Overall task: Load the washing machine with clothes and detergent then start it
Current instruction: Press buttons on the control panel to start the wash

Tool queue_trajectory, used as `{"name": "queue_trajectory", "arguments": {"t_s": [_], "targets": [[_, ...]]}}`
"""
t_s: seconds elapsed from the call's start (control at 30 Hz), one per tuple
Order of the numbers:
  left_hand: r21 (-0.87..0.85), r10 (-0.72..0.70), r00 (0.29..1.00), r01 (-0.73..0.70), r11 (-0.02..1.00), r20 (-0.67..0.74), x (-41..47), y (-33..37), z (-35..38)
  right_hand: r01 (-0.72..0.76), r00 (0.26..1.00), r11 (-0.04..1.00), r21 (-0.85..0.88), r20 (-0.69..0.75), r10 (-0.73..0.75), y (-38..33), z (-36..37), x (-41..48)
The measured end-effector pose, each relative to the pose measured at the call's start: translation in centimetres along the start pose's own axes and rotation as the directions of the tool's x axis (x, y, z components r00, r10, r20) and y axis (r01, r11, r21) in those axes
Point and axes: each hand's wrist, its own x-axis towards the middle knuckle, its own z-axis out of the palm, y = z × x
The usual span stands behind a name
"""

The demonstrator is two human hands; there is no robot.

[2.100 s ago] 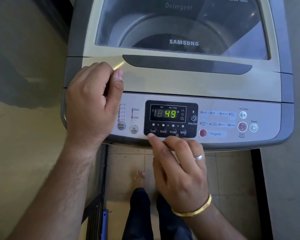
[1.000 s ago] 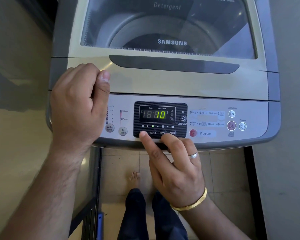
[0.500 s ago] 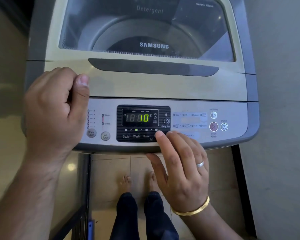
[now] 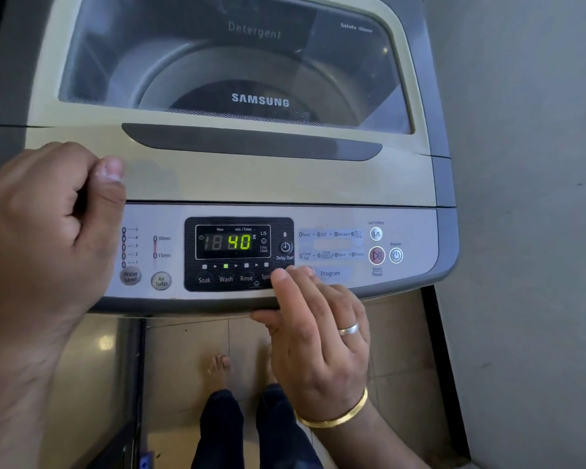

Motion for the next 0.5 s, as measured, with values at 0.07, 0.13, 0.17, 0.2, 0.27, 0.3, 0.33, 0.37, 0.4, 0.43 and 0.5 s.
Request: {"name": "queue_trajectory", "arguments": {"t_s": [0.07,0.13,0.17,0.2,0.27,0.3,0.33,0.37,0.4,0.43,0.5], "targets": [[-0.001,0.002,1.0,-0.002,1.0,0.002,0.1,0.0,0.1,-0.025,0.999,1.0,-0.004,0.023,0.025,0.1,-0.1,0.0],[0.017,0.002,1.0,-0.002,1.0,0.007,0.2,0.0,0.2,-0.043,0.999,0.999,-0.028,0.013,0.044,0.7,-0.3,0.1],[0.025,-0.004,1.0,0.004,1.0,0.008,0.2,0.0,0.2,-0.051,0.999,0.998,-0.039,0.006,0.051,1.3,-0.3,0.1],[0.03,-0.01,1.0,0.01,0.999,0.009,0.2,-0.1,0.2,-0.059,0.998,0.997,-0.049,0.0,0.059,2.0,-0.5,0.2],[0.038,-0.019,1.0,0.018,0.999,0.012,0.2,-0.3,0.3,-0.076,0.997,0.994,-0.074,0.001,0.076,3.2,-0.7,0.1],[0.042,-0.022,1.0,0.021,0.999,0.007,0.2,-0.3,0.3,-0.084,0.996,0.993,-0.083,0.005,0.085,3.8,-0.9,0.0],[0.048,-0.024,1.0,0.024,0.999,-0.001,0.2,-0.4,0.4,-0.093,0.996,0.992,-0.087,0.01,0.094,4.3,-1.0,-0.1],[0.058,-0.024,1.0,0.025,0.998,-0.013,0.2,-0.4,0.5,-0.103,0.994,0.991,-0.09,0.016,0.105,4.8,-1.2,-0.1],[0.06,-0.024,0.999,0.025,0.998,-0.026,0.2,-0.4,0.6,-0.114,0.993,0.989,-0.093,0.025,0.117,5.2,-1.4,-0.1],[0.055,-0.03,0.999,0.032,0.998,-0.034,0.2,-0.6,0.7,-0.126,0.991,0.988,-0.093,0.037,0.13,5.5,-1.5,-0.1],[0.041,-0.047,0.998,0.049,0.998,-0.032,0.2,-0.9,0.9,-0.146,0.987,0.984,-0.101,0.057,0.153,6.0,-1.9,0.0]]}}
